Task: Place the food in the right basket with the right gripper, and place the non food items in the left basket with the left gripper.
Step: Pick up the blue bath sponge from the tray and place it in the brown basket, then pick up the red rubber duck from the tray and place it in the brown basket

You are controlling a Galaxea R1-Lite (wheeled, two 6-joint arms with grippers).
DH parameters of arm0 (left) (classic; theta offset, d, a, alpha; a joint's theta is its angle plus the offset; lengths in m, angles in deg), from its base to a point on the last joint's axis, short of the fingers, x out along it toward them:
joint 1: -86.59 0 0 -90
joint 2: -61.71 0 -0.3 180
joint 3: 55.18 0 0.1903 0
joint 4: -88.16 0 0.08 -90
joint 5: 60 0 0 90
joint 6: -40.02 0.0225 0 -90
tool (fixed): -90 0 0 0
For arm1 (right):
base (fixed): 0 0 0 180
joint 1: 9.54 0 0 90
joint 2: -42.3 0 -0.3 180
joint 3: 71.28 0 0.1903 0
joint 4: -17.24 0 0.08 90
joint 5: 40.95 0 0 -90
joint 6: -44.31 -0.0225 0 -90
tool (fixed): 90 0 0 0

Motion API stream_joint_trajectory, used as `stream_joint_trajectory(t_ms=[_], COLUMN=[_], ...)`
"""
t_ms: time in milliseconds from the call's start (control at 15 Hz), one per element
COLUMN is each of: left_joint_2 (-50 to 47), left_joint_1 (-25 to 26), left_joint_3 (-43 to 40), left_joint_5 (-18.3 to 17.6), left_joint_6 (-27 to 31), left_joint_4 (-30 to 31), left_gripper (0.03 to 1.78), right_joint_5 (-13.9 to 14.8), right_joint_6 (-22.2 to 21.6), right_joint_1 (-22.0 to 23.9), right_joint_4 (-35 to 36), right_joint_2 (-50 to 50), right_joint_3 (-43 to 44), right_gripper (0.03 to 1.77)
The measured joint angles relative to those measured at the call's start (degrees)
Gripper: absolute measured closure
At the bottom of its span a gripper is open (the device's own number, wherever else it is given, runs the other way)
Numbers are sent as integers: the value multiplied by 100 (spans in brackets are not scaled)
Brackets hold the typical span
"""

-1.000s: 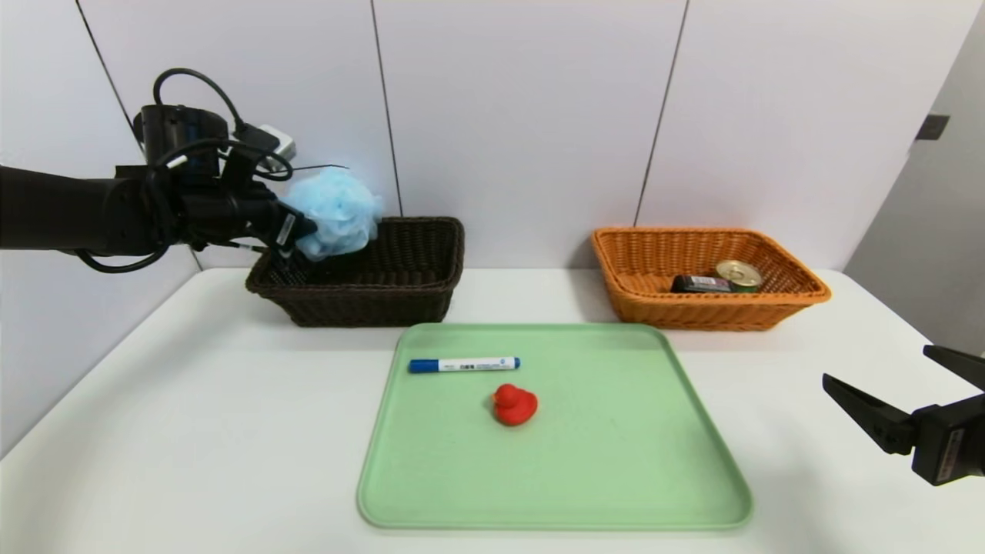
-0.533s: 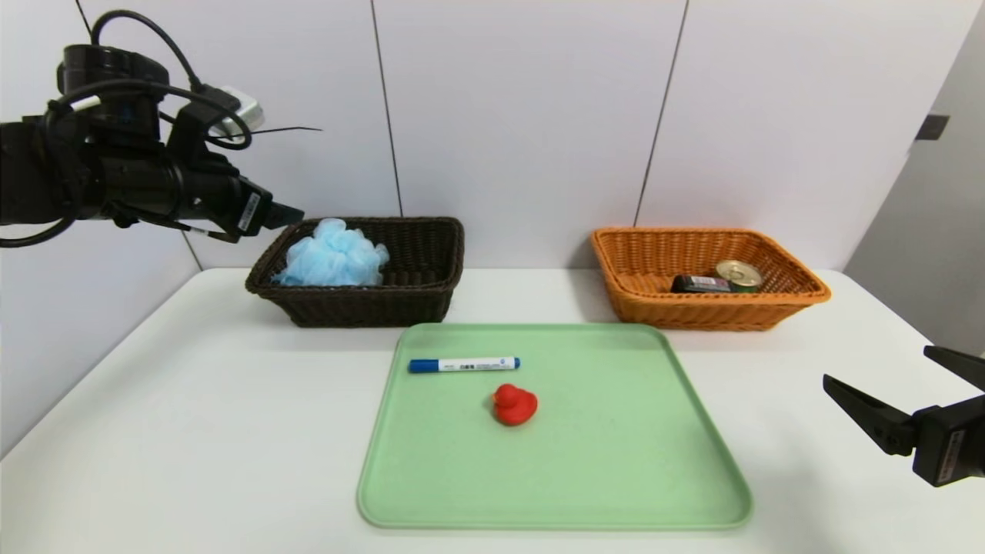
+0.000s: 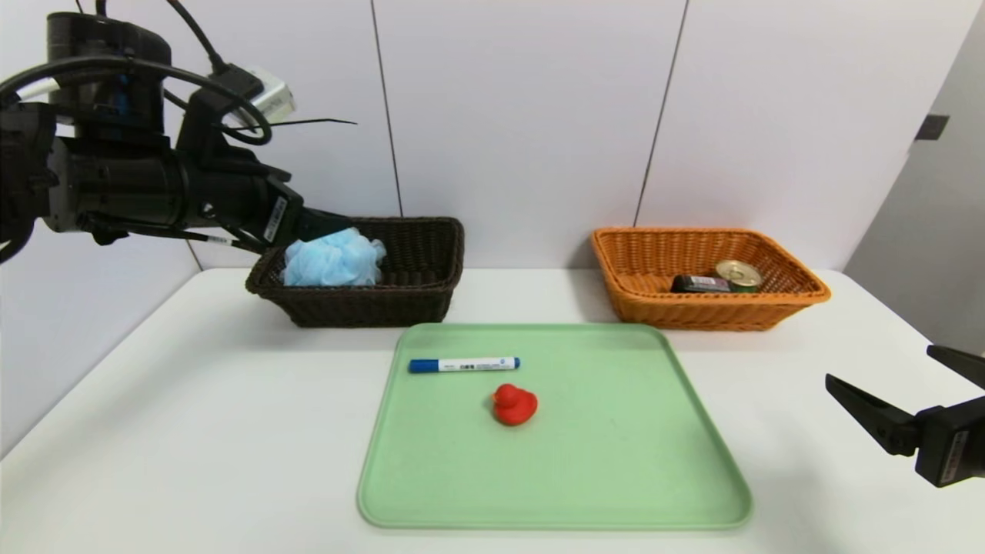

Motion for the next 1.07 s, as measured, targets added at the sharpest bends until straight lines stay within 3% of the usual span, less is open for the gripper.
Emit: stream_joint_trajectory(t_ms=[400,667,1067], left_joint_2=[-182,-57,183], left_joint_1=[-1339,-1898,-2306], left_joint_3=[-1078,-1545,-1827], left_joint_5=[-5,23,52], left_joint_6=[-78,-733,-786], left_joint_4=[995,2081,2133], left_gripper=[14,13,12], right_joint_5=[2,-5,-5], right_joint_6=[-55,-243,-488], right_joint_1=[6,6,56], right_joint_4=[2,-2,77], right_joint_2=[-24,27,347], right_joint_3=[98,290,555], right_gripper=[10,10,10])
